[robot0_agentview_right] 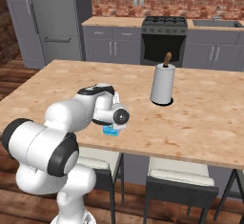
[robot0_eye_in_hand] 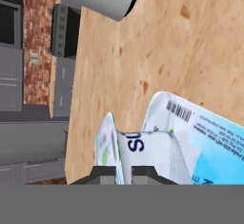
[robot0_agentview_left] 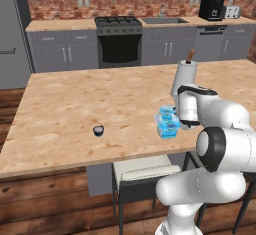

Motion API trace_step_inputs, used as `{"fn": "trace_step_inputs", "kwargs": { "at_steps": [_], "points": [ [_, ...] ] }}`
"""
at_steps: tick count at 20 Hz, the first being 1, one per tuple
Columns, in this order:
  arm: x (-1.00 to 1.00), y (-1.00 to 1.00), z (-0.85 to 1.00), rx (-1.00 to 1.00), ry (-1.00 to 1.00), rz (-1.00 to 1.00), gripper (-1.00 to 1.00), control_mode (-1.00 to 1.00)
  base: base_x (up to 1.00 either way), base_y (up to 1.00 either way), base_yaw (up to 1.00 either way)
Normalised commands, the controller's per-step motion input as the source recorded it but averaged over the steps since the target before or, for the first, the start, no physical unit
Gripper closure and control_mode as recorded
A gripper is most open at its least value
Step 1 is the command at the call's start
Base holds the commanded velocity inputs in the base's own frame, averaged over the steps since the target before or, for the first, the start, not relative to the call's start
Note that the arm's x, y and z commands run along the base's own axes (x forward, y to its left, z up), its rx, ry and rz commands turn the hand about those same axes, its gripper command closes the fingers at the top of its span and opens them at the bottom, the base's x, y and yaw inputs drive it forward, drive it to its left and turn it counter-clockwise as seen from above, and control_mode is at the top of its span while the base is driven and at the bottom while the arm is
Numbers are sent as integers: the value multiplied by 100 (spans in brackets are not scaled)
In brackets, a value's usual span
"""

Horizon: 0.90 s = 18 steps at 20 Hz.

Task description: Stack the yogurt containers by placing the smaller containers on top of the larger containers.

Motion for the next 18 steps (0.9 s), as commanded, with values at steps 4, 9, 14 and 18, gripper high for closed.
{"fn": "trace_step_inputs", "kwargs": {
  "at_steps": [4, 9, 14, 18],
  "points": [
    [1, 0, 0, 0, 0, 0, 100, -100, 0, 0, 0],
    [0, 0, 0, 0, 0, 0, 100, -100, 0, 0, 0],
    [0, 0, 0, 0, 0, 0, 100, -100, 0, 0, 0],
    [0, 0, -1, 0, 0, 0, 100, -100, 0, 0, 0]
  ]
}}
